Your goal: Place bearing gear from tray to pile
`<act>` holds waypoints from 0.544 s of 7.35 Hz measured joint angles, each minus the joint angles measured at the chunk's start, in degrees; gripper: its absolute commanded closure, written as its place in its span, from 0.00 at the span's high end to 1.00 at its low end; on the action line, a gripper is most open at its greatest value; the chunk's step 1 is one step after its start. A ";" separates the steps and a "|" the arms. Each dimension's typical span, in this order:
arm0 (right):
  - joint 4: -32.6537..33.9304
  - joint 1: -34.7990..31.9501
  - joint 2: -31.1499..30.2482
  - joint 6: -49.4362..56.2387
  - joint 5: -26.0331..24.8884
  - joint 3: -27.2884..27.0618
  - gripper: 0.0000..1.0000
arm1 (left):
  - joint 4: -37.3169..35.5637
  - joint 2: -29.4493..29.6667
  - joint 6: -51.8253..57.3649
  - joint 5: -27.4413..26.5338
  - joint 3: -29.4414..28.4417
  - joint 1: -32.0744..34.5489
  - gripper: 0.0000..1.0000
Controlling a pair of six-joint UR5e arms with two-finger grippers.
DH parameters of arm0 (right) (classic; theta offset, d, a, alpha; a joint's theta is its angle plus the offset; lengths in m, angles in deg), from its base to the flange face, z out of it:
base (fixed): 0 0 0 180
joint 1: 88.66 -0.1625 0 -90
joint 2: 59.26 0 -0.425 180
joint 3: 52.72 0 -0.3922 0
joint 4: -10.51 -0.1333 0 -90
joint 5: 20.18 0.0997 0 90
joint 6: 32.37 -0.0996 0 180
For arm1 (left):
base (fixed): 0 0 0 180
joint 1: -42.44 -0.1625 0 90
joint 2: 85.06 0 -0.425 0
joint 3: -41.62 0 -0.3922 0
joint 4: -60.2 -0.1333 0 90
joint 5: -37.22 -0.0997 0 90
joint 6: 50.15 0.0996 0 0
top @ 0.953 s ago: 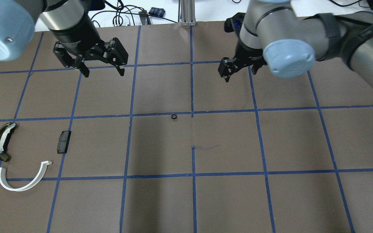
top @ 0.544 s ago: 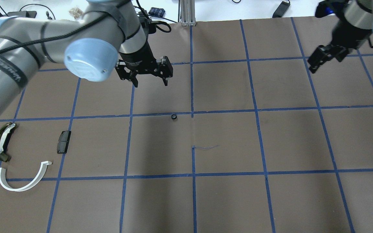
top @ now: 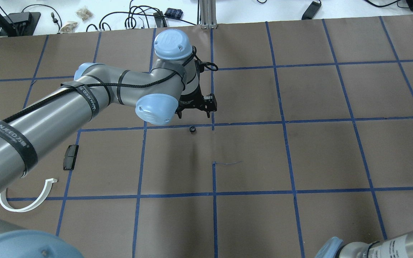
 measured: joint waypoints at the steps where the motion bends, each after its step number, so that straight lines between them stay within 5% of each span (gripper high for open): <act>1: 4.26 2.89 4.20 3.53 0.44 -0.03 1.00 | -1.85 1.01 -0.24 -1.14 1.28 0.31 1.00; 4: 9.01 7.88 10.66 11.28 2.25 -0.34 0.97 | -4.20 2.44 -0.06 -2.81 3.86 -0.20 0.97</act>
